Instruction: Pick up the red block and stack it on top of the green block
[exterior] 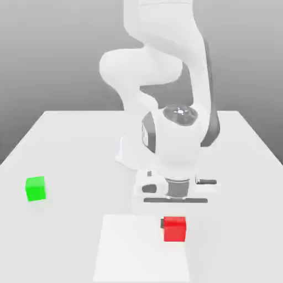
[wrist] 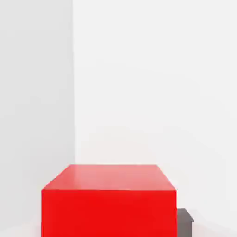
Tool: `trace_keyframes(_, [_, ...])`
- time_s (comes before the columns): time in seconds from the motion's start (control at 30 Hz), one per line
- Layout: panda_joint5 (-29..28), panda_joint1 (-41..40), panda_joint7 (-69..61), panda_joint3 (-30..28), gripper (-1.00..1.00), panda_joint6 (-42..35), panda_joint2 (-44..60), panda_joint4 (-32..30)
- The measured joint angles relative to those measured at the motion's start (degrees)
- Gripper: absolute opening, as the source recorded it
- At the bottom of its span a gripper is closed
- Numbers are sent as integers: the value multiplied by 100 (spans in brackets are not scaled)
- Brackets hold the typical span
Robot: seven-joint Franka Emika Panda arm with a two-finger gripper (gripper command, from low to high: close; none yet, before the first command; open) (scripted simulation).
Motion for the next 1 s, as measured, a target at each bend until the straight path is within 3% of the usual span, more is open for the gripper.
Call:
trace_keyframes(0.27, [202, -75, -198, 101, -100, -1012, -1181, -175])
trace_keyframes(0.33, [198, 67, -653, -215, -100, -1142, -1334, -192])
trace_keyframes(0.5, [43, -1060, -2073, -1000, -100, -1352, -1584, -206])
trace_keyframes(1.0, [-894, -3170, -6179, -3376, -100, -1844, -2198, -261])
